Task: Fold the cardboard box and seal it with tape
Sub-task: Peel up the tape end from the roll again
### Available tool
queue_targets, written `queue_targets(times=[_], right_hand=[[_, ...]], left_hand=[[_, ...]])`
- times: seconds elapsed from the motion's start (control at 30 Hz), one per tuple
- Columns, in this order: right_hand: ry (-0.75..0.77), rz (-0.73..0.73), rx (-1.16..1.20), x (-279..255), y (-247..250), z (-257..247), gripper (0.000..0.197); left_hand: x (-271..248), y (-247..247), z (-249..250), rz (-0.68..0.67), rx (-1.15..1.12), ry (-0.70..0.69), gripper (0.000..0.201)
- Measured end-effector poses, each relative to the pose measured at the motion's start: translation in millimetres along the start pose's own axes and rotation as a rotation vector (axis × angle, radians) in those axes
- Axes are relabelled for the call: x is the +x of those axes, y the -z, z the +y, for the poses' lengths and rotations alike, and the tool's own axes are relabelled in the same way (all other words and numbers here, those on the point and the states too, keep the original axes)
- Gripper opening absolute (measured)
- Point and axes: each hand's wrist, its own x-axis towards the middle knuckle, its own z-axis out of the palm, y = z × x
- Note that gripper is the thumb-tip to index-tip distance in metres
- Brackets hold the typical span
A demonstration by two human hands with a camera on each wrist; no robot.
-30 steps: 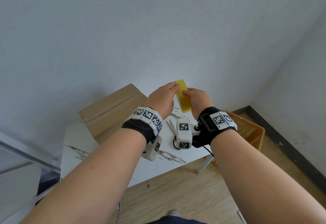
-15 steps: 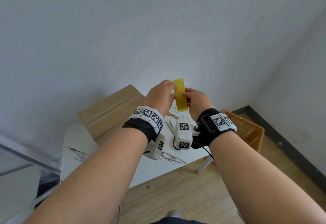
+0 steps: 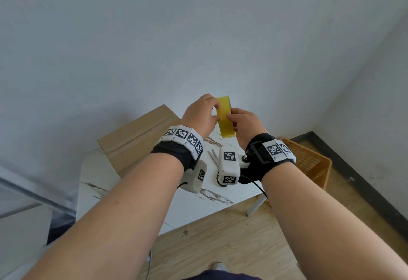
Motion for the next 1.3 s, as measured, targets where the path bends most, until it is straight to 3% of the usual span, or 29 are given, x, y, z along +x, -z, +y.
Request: queue_targets(times=[0.27, 0.47, 0.63, 0.83, 1.07, 1.3], right_hand=[[0.01, -0.045, 0.028, 0, 4, 2, 0.04], [-0.003, -0.051, 0.038, 2, 3, 10, 0.042], [0.011, -0.081, 0.04, 6, 6, 4, 0.04], [0.005, -0.06, 0.07, 7, 5, 1, 0.041], [0.019, -0.079, 0.066, 7, 5, 0, 0.039], [0.007, -0.107, 0.066, 4, 7, -1, 0.039]], left_hand=[[4, 7, 1, -0.04, 0.025, 0.006, 0.016], [-1, 3, -2, -0.086, 0.01, 0.017, 0.002], [3, 8, -2, -0.04, -0.048, 0.04, 0.03], [2, 9, -3, -0.011, -0.059, 0.03, 0.02], [2, 10, -2, -0.009, -0.057, 0.025, 0.025], [0, 17, -6, -0.007, -0.096, 0.032, 0.016]])
